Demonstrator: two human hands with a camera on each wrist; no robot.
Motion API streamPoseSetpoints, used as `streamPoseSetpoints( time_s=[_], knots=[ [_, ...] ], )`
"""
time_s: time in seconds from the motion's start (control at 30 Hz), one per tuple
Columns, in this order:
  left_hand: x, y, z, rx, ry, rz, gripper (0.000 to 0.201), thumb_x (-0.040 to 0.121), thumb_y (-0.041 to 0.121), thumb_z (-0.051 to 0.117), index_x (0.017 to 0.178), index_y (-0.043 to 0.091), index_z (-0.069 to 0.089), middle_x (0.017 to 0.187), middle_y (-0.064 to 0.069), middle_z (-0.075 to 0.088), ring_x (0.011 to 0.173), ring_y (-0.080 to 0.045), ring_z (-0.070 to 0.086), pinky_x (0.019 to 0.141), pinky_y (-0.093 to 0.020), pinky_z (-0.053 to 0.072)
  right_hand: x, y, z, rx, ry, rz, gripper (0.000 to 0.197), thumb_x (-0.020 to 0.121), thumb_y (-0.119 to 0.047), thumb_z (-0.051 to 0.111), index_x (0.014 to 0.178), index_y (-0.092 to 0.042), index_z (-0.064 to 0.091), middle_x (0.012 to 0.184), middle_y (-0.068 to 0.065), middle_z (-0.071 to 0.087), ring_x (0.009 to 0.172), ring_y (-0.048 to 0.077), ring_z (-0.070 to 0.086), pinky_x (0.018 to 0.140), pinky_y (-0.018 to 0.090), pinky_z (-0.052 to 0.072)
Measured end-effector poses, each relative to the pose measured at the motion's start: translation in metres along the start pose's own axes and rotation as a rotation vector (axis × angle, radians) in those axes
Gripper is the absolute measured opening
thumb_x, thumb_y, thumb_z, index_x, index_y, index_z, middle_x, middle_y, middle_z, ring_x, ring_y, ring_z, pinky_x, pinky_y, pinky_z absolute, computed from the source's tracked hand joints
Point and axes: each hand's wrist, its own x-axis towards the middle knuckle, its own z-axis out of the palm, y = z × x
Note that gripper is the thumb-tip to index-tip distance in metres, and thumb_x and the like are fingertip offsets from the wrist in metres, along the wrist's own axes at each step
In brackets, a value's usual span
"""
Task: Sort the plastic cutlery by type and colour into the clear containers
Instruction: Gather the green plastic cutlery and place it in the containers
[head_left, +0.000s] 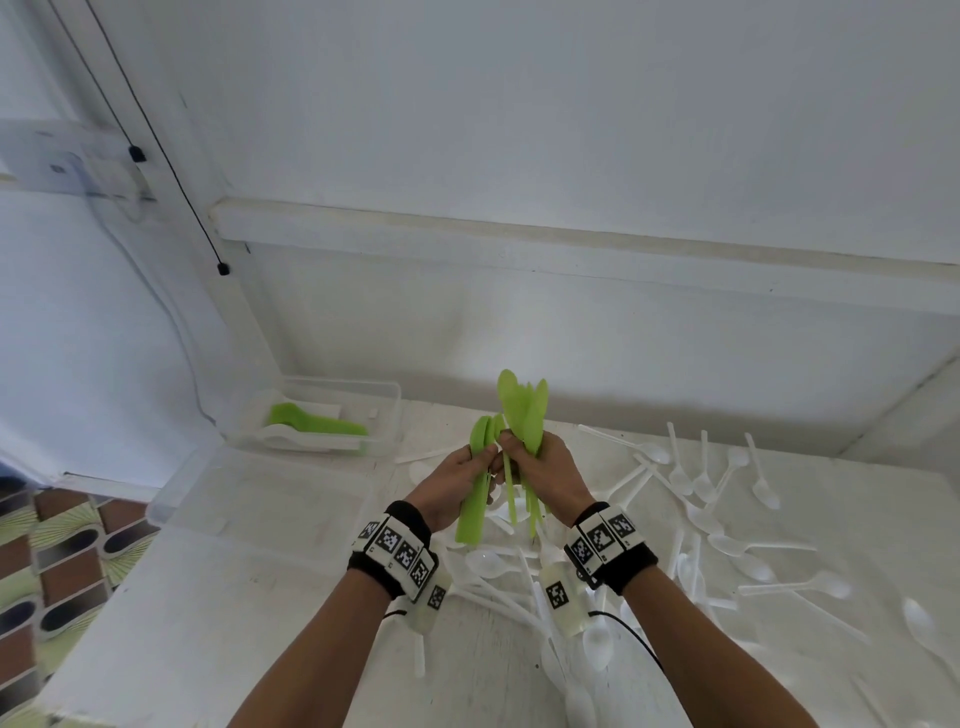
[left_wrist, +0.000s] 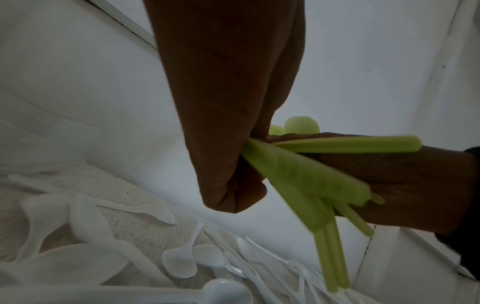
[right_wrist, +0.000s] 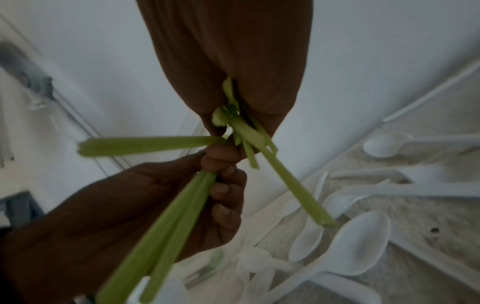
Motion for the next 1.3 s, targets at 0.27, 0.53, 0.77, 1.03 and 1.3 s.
streamPoseSetpoints(
  time_s=[0.27,0.53,0.77,1.03,1.3],
  knots=[
    [-0.006,0.006,-0.006,-0.133,-0.063,-0.054,0.035,0.104,0.033,0.051,0.117,0.005,0.065,0.107,-0.018,0.072,0.085,-0.023,0.068,0.07,-0.029,0.055,-0.009,-0.008,0.0,-0.179,-0.009,-0.185,0.017,0.102,-0.027,0.06,0.098,-0.011,0.066,0.066,-0.008,0.064,0.052,0.002,0.06,0.055,0.016,0.048],
    [-0.004,-0.004,-0.015,-0.332,-0.062,-0.038,0.051,0.098,0.029,0.061,0.13,-0.011,0.057,0.112,-0.027,0.065,0.082,-0.026,0.07,0.075,-0.029,0.057,-0.013,-0.005,-0.002,-0.001,-0.072,-0.092,0.029,0.099,-0.033,0.065,0.088,-0.007,0.068,0.061,0.005,0.06,0.053,0.018,0.053,0.053,0.029,0.048],
    [-0.005,-0.004,-0.015,-0.214,0.002,-0.03,0.045,0.084,0.028,0.073,0.12,0.001,0.069,0.098,-0.013,0.071,0.081,-0.02,0.067,0.074,-0.032,0.058,-0.013,-0.011,-0.002,0.091,-0.078,-0.005,0.036,0.099,-0.032,0.065,0.072,-0.009,0.061,0.061,0.01,0.056,0.047,0.016,0.045,0.049,0.026,0.039],
    [-0.009,0.001,-0.009,0.072,0.06,0.174,0.024,0.094,0.016,0.07,0.113,0.002,0.071,0.105,-0.02,0.075,0.096,-0.034,0.073,0.085,-0.044,0.06,-0.01,-0.006,0.006,0.259,0.023,0.083,0.028,0.096,-0.022,0.07,0.075,-0.006,0.061,0.055,0.005,0.048,0.046,0.015,0.041,0.043,0.025,0.035],
    [-0.003,-0.005,0.007,0.215,0.105,-0.009,0.016,0.108,0.021,0.04,0.113,0.007,0.04,0.092,-0.007,0.053,0.06,-0.015,0.053,0.056,-0.031,0.047,-0.007,-0.001,0.011,0.287,-0.014,0.195,0.025,0.101,-0.023,0.062,0.081,-0.011,0.053,0.056,0.0,0.043,0.042,0.012,0.035,0.041,0.022,0.029]
  ],
)
